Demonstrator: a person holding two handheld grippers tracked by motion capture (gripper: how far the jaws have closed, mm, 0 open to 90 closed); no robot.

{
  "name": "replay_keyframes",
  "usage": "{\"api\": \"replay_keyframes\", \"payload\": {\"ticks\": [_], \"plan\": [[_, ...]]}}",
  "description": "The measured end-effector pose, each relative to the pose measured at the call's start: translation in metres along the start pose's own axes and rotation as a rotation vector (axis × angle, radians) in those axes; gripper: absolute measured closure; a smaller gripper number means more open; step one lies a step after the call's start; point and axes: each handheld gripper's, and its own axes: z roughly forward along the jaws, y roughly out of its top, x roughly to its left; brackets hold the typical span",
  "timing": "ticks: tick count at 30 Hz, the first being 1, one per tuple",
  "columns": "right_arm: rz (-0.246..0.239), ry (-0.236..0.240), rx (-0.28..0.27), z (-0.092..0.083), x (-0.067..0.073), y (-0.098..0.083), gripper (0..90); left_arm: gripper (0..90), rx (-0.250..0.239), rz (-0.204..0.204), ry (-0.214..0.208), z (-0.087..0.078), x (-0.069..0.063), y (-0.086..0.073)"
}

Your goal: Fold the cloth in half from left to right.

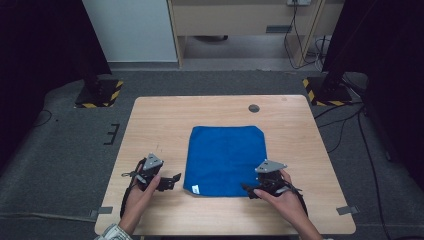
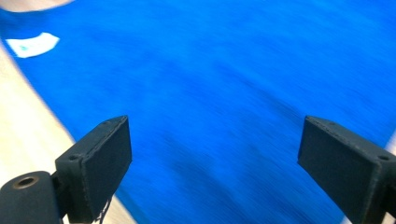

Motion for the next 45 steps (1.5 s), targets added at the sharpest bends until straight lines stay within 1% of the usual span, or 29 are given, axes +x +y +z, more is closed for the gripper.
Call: {"api": "replay_keyframes", "payload": {"ticks": [1, 2, 4, 6, 7, 10, 11, 13, 14, 17, 19, 23, 25, 29, 31, 32, 38, 42, 45], "plan": [[-0.011, 0.011, 0.001, 0.002, 0.003, 0.003, 10.5, 8.1, -0.005, 0.011, 0.004, -0.001, 0.0, 0.0], [-0.027, 0.019, 0.009, 0.004, 0.007, 0.007, 10.8, 8.1, -0.007, 0.013, 0.01, -0.002, 0.0, 0.0], [-0.038, 0.031, 0.011, 0.008, 0.012, 0.012, 10.7, 8.1, -0.003, 0.008, 0.022, -0.001, 0.001, 0.0], [-0.038, 0.048, 0.014, 0.015, 0.019, 0.019, 10.7, 8.2, 0.009, 0.009, 0.037, -0.001, 0.003, -0.001], [-0.041, 0.053, 0.019, 0.018, 0.022, 0.023, 10.7, 8.2, 0.009, 0.004, 0.044, -0.001, 0.003, -0.002], [-0.047, 0.073, 0.02, 0.027, 0.032, 0.03, 10.7, 8.2, 0.002, 0.011, 0.062, -0.002, 0.005, -0.003], [-0.051, 0.082, 0.017, 0.031, 0.037, 0.034, 10.7, 8.2, 0.005, 0.013, 0.065, -0.002, 0.006, -0.003], [-0.059, 0.102, 0.018, 0.036, 0.045, 0.039, 11.0, 8.2, 0.004, 0.004, 0.068, -0.002, 0.007, -0.004], [-0.072, 0.108, 0.021, 0.039, 0.049, 0.042, 11.1, 8.2, 0.005, 0.0, 0.066, -0.002, 0.007, -0.004], [-0.118, 0.103, 0.031, 0.046, 0.06, 0.049, 14.1, 8.2, -0.001, -0.001, 0.06, -0.002, 0.008, -0.004], [-0.128, 0.111, 0.038, 0.05, 0.066, 0.053, 14.7, 8.1, -0.002, -0.003, 0.054, -0.002, 0.008, -0.004], [-0.129, 0.13, 0.039, 0.056, 0.072, 0.06, 15.5, 8.2, 0.001, -0.003, 0.052, -0.002, 0.009, -0.004], [-0.12, 0.14, 0.051, 0.06, 0.075, 0.063, 15.3, 8.2, 0.0, -0.005, 0.053, -0.002, 0.009, -0.004], [-0.113, 0.151, 0.054, 0.065, 0.081, 0.067, 15.6, 8.2, -0.003, -0.016, 0.052, -0.002, 0.009, -0.004], [-0.115, 0.155, 0.054, 0.066, 0.082, 0.068, 15.6, 8.1, -0.002, -0.013, 0.053, -0.002, 0.009, -0.004], [-0.118, 0.166, 0.05, 0.067, 0.085, 0.069, 15.6, 8.2, -0.003, -0.016, 0.052, -0.003, 0.01, -0.004], [-0.117, 0.171, 0.051, 0.069, 0.089, 0.071, 15.5, 8.2, -0.005, -0.02, 0.054, -0.003, 0.01, -0.004], [-0.112, 0.176, 0.05, 0.071, 0.091, 0.072, 15.9, 8.2, 0.001, -0.025, 0.067, -0.002, 0.011, -0.004], [-0.107, 0.193, 0.046, 0.074, 0.095, 0.074, 17.5, 8.2, 0.004, -0.028, 0.082, -0.002, 0.013, -0.004]]}}
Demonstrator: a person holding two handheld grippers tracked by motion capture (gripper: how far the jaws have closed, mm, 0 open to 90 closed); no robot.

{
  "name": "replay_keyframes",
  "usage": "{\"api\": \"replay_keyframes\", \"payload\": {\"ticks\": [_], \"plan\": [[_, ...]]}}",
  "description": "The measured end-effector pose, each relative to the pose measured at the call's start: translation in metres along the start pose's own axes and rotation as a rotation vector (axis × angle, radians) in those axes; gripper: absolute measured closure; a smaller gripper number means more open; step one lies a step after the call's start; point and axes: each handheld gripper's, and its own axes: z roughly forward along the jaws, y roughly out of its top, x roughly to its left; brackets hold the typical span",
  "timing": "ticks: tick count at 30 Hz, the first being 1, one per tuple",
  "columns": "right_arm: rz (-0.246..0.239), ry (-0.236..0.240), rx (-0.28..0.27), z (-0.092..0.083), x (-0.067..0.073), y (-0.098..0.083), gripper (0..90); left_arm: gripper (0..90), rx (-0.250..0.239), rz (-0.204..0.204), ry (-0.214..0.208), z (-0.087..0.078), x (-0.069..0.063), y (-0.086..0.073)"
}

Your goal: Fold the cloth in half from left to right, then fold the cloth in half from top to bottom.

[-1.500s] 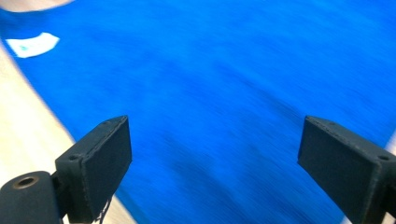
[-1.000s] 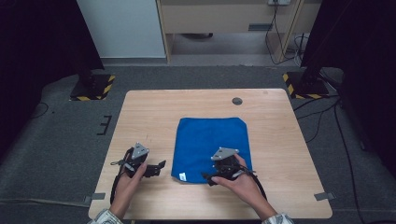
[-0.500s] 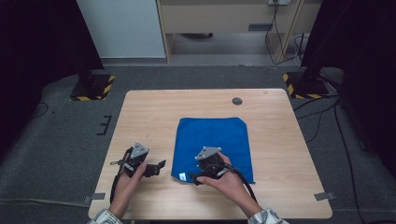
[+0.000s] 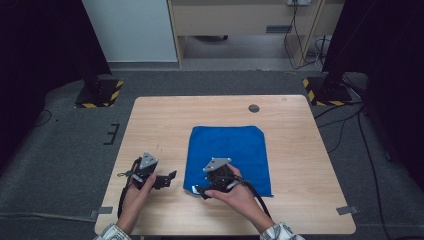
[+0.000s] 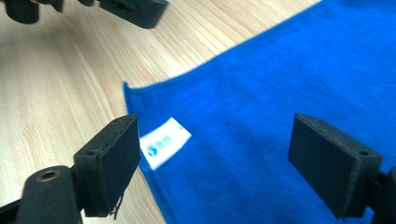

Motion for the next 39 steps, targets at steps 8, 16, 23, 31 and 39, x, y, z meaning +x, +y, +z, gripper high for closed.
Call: {"api": "replay_keyframes", "payload": {"ticks": [8, 16, 23, 31, 39], "plan": [[-0.022, 0.048, -0.005, 0.01, 0.018, 0.008, 22.6, 8.2, -0.005, -0.027, 0.052, -0.003, 0.008, -0.001], [-0.044, 0.062, 0.013, 0.021, 0.027, 0.008, 23.4, 8.2, -0.002, -0.031, 0.058, -0.003, 0.01, -0.001], [-0.058, 0.082, 0.024, 0.029, 0.038, 0.007, 23.2, 8.2, -0.008, -0.037, 0.066, -0.004, 0.011, -0.001], [-0.086, 0.071, 0.042, 0.039, 0.046, 0.001, 26.2, 8.2, -0.008, -0.042, 0.069, -0.004, 0.012, -0.001], [-0.106, 0.041, 0.021, 0.038, 0.045, -0.002, 43.9, 8.2, -0.007, -0.04, 0.067, -0.005, 0.012, -0.001]]}}
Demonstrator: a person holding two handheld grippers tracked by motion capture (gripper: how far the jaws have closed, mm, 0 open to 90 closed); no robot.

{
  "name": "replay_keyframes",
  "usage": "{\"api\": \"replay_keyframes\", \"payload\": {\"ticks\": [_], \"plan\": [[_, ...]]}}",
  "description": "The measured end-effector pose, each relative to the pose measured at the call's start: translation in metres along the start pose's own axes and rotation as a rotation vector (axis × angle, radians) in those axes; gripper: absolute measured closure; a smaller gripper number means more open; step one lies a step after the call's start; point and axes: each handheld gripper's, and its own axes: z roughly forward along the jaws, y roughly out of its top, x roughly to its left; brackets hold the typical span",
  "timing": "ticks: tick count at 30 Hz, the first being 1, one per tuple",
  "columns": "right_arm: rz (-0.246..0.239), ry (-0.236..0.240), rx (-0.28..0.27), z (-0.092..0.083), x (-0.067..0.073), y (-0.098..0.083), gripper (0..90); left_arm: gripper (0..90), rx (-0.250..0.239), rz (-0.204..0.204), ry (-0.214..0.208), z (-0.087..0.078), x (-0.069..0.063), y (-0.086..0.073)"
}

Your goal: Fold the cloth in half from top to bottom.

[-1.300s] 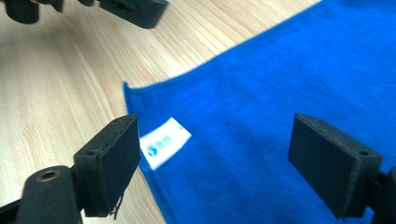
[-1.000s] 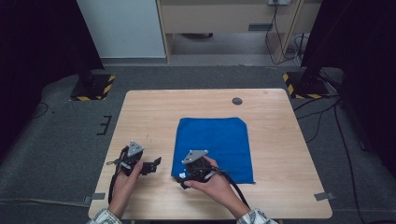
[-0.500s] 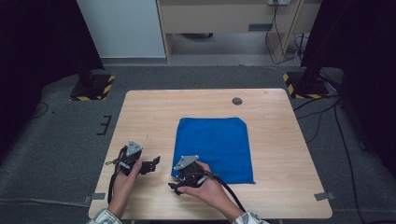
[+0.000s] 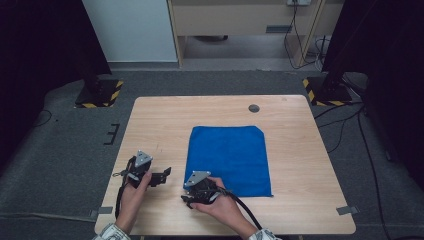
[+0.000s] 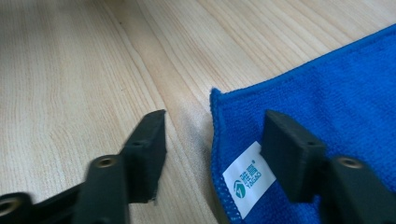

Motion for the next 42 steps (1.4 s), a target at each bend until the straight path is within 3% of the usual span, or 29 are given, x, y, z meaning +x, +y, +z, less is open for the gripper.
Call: {"api": "replay_keyframes", "payload": {"ticks": [6, 11, 14, 17, 21, 24, 29, 37, 38, 41, 42], "plan": [[0.003, -0.025, -0.024, 0.002, -0.001, 0.002, 51.6, 8.3, 0.007, 0.002, 0.001, 0.001, 0.0, 0.0], [0.004, -0.021, -0.044, 0.002, 0.0, 0.002, 79.0, 8.8, 0.012, 0.015, 0.003, 0.001, -0.001, 0.004], [0.013, -0.006, -0.065, -0.001, 0.001, 0.003, 87.6, 8.8, 0.006, 0.02, -0.007, 0.002, -0.001, 0.012], [0.01, 0.003, -0.066, -0.002, 0.005, 0.004, 88.3, 8.8, -0.003, 0.049, -0.018, 0.007, 0.0, 0.026], [0.009, 0.023, -0.063, -0.003, 0.012, 0.005, 88.4, 10.1, -0.032, 0.056, -0.041, 0.018, 0.003, 0.046], [0.004, 0.037, -0.064, -0.002, 0.018, 0.005, 88.4, 12.6, -0.02, 0.084, -0.03, 0.035, 0.009, 0.063], [0.012, 0.048, -0.063, 0.002, 0.025, 0.006, 88.3, 21.7, 0.019, 0.11, -0.054, 0.065, 0.016, 0.085], [0.033, 0.042, -0.069, 0.003, 0.026, 0.002, 88.2, 32.6, 0.053, 0.129, -0.081, 0.116, 0.014, 0.104], [0.036, 0.04, -0.074, 0.003, 0.026, 0.002, 88.1, 34.7, 0.032, 0.127, -0.071, 0.121, 0.014, 0.104], [0.048, 0.041, -0.078, 0.002, 0.025, 0.0, 88.0, 37.0, 0.076, 0.154, -0.03, 0.134, 0.014, 0.106], [0.047, 0.043, -0.079, 0.001, 0.024, 0.0, 88.0, 37.4, 0.078, 0.144, -0.037, 0.137, 0.015, 0.107]]}}
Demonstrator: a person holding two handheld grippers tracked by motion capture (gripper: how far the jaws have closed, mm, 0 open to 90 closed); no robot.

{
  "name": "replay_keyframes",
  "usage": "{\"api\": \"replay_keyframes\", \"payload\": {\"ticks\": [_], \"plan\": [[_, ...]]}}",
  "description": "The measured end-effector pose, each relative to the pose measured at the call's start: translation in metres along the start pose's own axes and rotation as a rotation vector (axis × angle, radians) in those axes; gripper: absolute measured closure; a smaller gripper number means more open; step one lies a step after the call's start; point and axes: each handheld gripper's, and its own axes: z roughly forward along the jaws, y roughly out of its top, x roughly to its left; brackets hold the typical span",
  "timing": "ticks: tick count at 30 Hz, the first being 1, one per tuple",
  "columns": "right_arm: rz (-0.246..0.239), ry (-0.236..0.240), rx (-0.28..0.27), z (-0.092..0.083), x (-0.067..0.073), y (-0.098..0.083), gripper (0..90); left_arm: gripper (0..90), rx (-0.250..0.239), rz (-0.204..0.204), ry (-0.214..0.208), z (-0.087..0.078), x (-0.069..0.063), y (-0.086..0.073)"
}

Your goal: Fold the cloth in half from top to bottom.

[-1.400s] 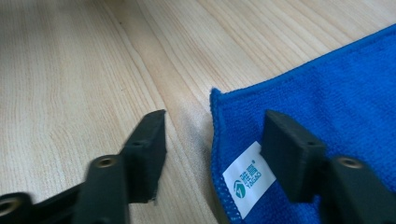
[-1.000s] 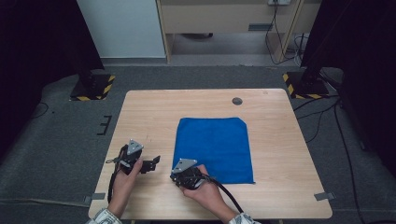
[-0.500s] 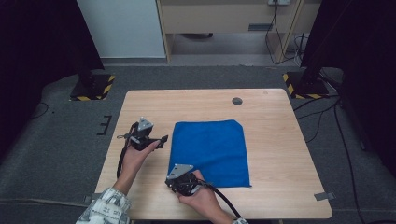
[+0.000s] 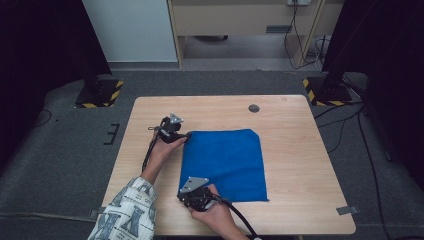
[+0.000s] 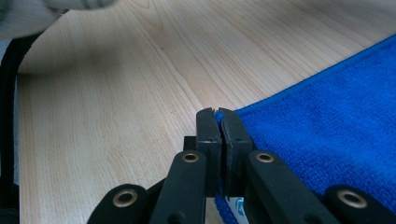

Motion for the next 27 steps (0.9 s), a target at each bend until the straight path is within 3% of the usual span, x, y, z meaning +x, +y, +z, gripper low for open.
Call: {"api": "replay_keyframes", "payload": {"ticks": [2, 7, 10, 12, 16, 21, 22, 23, 27], "plan": [[0.004, -0.001, 0.0, -0.001, -0.001, -0.001, 87.9, 38.9, -0.022, -0.024, -0.014, 0.004, 0.001, 0.0], [0.009, -0.002, -0.011, -0.003, -0.001, 0.0, 87.9, 42.0, 0.027, -0.012, -0.005, 0.014, 0.0, -0.005], [0.012, 0.0, -0.011, -0.003, 0.0, 0.0, 87.6, 40.9, 0.037, -0.027, 0.012, 0.019, 0.0, -0.007], [0.011, 0.002, -0.011, -0.003, 0.0, 0.001, 87.5, 41.9, 0.032, -0.044, -0.001, 0.019, 0.0, -0.007], [0.017, 0.001, -0.015, -0.003, 0.0, 0.001, 87.5, 52.6, 0.025, -0.045, -0.042, 0.019, -0.001, -0.008], [0.016, -0.002, -0.015, -0.005, 0.0, 0.002, 87.8, 76.7, 0.034, -0.031, -0.066, 0.018, -0.006, -0.005], [0.015, -0.003, -0.015, -0.005, 0.001, 0.003, 88.0, 76.7, 0.036, -0.032, -0.074, 0.018, -0.009, -0.004], [0.01, -0.005, -0.017, -0.006, 0.001, 0.003, 88.2, 85.1, 0.036, -0.04, -0.078, 0.019, -0.01, -0.003], [0.006, -0.016, -0.021, -0.009, 0.003, 0.005, 88.4, 86.4, 0.008, -0.061, -0.071, 0.016, -0.013, 0.001]]}}
